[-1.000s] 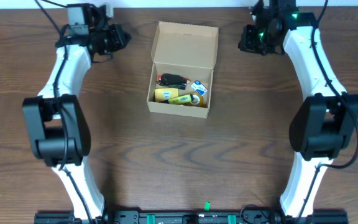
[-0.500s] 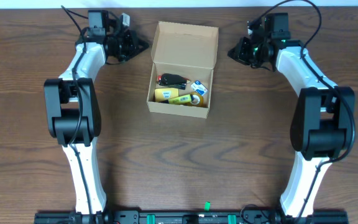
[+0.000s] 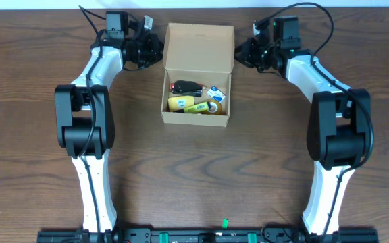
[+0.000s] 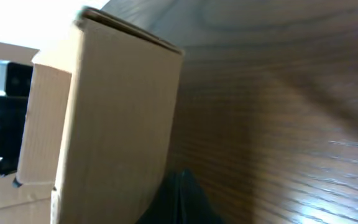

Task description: Pack container

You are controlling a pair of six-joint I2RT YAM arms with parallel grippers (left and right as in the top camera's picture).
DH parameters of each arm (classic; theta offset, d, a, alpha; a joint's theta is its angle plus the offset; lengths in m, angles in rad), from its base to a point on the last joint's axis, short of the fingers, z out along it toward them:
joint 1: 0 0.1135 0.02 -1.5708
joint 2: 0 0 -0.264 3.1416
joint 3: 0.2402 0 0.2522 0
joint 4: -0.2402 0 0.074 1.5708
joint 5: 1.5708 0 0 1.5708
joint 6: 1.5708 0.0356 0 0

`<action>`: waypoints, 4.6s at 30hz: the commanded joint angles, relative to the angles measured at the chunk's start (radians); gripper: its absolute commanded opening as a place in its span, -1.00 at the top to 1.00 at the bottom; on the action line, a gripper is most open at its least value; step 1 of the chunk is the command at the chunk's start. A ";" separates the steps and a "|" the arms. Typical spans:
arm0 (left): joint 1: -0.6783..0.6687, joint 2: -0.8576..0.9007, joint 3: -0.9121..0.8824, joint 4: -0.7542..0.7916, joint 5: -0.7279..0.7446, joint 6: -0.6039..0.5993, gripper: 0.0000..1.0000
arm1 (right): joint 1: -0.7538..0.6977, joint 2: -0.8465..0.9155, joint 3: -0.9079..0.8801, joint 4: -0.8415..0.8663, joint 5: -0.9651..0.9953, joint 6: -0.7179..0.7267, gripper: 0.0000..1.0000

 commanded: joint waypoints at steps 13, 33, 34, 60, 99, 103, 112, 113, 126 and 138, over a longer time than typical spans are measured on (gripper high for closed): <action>0.048 -0.079 0.077 -0.046 0.158 0.115 0.89 | -0.035 0.011 0.003 0.266 -0.320 0.019 0.97; -0.003 -0.298 0.077 -0.432 -0.072 0.544 0.88 | 0.004 0.011 0.055 0.291 -0.653 0.006 0.97; -0.006 -0.300 0.077 -0.452 -0.097 0.552 0.88 | 0.010 0.011 0.055 0.286 -0.656 0.006 0.97; -0.022 -0.461 0.077 -0.628 -0.387 0.561 0.88 | 0.004 -0.125 0.055 -0.068 -0.362 -0.322 0.96; -0.138 -0.552 -0.258 -0.710 -0.399 0.704 0.88 | 0.172 -0.451 -0.167 -0.755 0.183 -0.551 0.97; -0.138 -0.552 -0.301 -0.680 -0.398 0.683 0.88 | 0.179 -0.451 -0.201 -0.755 0.183 -0.571 0.97; -0.138 -0.552 -0.349 -0.676 -0.399 0.679 0.88 | 0.190 -0.451 -0.211 -0.753 0.246 -0.577 0.97; -0.138 -0.552 -0.359 -0.672 -0.399 0.678 0.88 | 0.190 -0.451 -0.211 -0.752 0.253 -0.577 0.97; -0.138 -0.552 -0.449 -0.594 -0.400 0.638 0.88 | 0.194 -0.451 -0.227 -0.727 0.292 -0.577 0.97; -0.138 -0.552 -0.449 -0.593 -0.399 0.637 0.88 | 0.221 -0.451 -0.288 -0.670 0.296 -0.577 0.97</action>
